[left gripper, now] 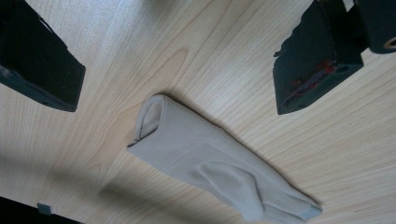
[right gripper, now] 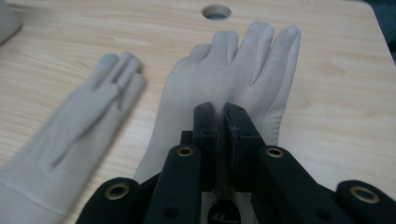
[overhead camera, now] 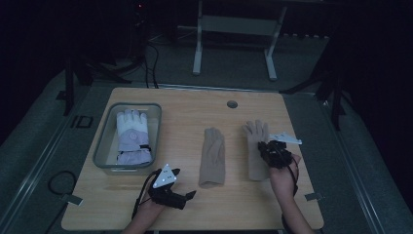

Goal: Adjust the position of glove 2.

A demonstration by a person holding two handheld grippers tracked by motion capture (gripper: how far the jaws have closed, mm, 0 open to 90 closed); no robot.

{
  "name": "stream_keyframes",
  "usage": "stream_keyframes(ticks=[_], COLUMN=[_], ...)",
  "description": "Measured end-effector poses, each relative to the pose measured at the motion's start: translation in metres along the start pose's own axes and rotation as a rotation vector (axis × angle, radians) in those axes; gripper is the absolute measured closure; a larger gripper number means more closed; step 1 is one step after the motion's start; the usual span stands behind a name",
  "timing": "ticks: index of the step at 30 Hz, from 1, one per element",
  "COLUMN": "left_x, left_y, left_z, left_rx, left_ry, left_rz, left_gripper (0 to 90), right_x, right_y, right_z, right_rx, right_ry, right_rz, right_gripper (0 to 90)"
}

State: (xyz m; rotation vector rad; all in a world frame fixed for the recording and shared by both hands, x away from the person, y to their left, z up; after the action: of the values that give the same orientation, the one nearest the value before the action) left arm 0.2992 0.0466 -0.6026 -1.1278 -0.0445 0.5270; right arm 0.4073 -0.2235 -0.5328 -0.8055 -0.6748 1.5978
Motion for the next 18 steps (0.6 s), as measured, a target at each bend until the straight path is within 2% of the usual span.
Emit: stream_keyframes(ticks=[3,5,6,9,10,11,12,13,14,15,16,17,18], left_x=[0.0,0.001,0.0,0.0,0.0,0.0,-0.002,-0.002,-0.003,-0.003,-0.003,-0.003,-0.004], left_y=[0.0,0.0,0.0,0.0,0.0,0.0,0.0,0.0,0.0,0.0,0.0,0.0,-0.001], left_z=[0.001,0.001,0.001,0.002,0.002,0.002,0.001,0.001,0.001,0.001,0.001,0.001,0.001], left_rx=[0.003,0.002,-0.001,-0.004,-0.003,-0.003,0.003,0.003,0.008,0.008,0.009,0.009,0.005], left_ry=[-0.005,-0.005,-0.005,-0.005,-0.003,-0.003,-0.002,-0.002,-0.003,-0.003,0.0,0.0,0.003], left_rz=[-0.005,-0.007,-0.006,-0.008,-0.011,-0.011,-0.019,-0.019,-0.028,-0.028,-0.032,-0.032,-0.033], left_gripper=[2.4,2.4,2.4,2.4,2.4,2.4,2.4,2.4,2.4,2.4,2.4,2.4,2.4], right_x=[0.016,0.021,0.031,0.049,0.06,0.06,0.07,0.07,0.08,0.08,0.088,0.088,0.097], right_y=[-0.008,-0.011,-0.014,-0.019,-0.022,-0.022,-0.024,-0.024,-0.025,-0.025,-0.024,-0.024,-0.023], right_z=[0.003,0.004,0.005,0.005,0.005,0.005,0.004,0.004,0.003,0.003,0.0,0.0,-0.002], right_rx=[-0.016,-0.022,-0.024,-0.028,-0.026,-0.026,-0.027,-0.027,-0.02,-0.02,-0.007,-0.007,0.001], right_ry=[-0.011,-0.013,-0.026,-0.04,-0.055,-0.055,-0.055,-0.055,-0.06,-0.06,-0.062,-0.062,-0.06], right_rz=[0.011,0.008,0.011,0.01,-0.004,-0.004,-0.014,-0.014,-0.021,-0.021,-0.046,-0.046,-0.061], right_gripper=[84.1,84.1,84.1,84.1,84.1,84.1,84.1,84.1,84.1,84.1,84.1,84.1,84.0])
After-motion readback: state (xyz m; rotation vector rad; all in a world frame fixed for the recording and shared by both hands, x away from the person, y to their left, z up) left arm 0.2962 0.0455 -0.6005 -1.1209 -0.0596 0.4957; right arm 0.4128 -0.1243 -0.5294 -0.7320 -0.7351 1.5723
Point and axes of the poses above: each handheld gripper's, and its own axes: z roughly backward along the jaws, y roughly out of its underside, x roughly to its left, the point moved 9 cm from there along -z, roughly forward along the jaws, and after that the axes turned 14 degrees about y, right-handed, at the moved point
